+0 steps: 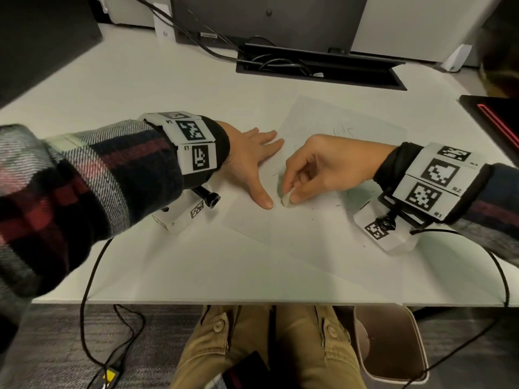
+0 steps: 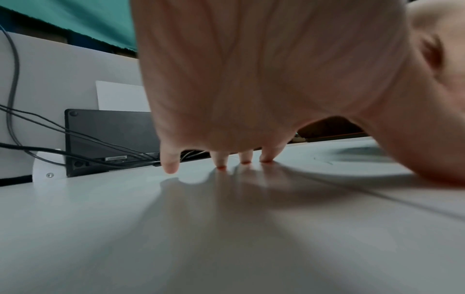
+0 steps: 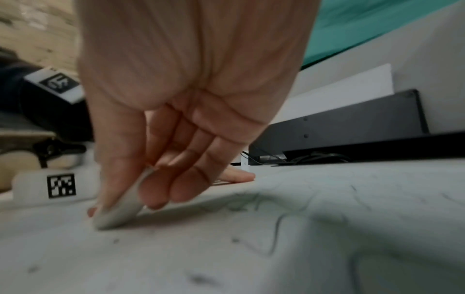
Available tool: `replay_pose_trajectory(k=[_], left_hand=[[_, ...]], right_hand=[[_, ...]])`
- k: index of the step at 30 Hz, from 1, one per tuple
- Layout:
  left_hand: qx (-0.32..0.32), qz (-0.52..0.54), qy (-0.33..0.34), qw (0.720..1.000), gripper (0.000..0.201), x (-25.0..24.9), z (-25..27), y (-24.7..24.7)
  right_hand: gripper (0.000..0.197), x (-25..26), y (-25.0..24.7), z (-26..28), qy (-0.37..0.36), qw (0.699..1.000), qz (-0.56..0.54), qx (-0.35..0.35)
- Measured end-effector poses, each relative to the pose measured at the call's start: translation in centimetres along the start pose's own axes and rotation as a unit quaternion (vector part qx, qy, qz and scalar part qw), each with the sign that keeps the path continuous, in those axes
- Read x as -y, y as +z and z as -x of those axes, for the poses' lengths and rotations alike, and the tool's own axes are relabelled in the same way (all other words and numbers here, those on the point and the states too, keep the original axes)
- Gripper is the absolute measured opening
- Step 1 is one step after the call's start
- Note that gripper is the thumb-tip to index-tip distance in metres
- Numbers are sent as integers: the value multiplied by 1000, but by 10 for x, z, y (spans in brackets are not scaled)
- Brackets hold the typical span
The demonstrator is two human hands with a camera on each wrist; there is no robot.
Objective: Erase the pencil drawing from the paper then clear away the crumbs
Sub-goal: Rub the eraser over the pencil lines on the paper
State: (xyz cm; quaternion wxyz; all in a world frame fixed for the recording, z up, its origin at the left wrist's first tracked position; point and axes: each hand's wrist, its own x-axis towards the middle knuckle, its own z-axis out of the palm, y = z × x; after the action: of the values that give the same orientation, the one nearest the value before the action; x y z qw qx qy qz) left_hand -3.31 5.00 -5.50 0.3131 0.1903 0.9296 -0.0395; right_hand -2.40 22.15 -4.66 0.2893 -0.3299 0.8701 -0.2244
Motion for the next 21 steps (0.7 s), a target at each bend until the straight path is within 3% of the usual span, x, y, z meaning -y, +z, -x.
replay_pose_trajectory(k=[2, 6, 11, 15, 21], left_hand=[[-2, -8, 1, 1000, 127, -1, 0, 0], [-13, -22, 4, 1000, 126, -4, 1, -1], [0, -54, -9, 999, 124, -11, 5, -5], [0, -93, -15, 996, 125, -16, 8, -11], [-11, -22, 46, 999, 123, -14, 8, -9]], right_hand=[[12, -4, 0, 7, 11, 1000, -16, 8], [11, -10, -6, 7, 15, 998, 7, -62], [15, -13, 0, 19, 19, 999, -28, 24], [14, -21, -9, 19, 35, 998, -38, -37], [17, -30, -16, 13, 64, 995, -22, -70]])
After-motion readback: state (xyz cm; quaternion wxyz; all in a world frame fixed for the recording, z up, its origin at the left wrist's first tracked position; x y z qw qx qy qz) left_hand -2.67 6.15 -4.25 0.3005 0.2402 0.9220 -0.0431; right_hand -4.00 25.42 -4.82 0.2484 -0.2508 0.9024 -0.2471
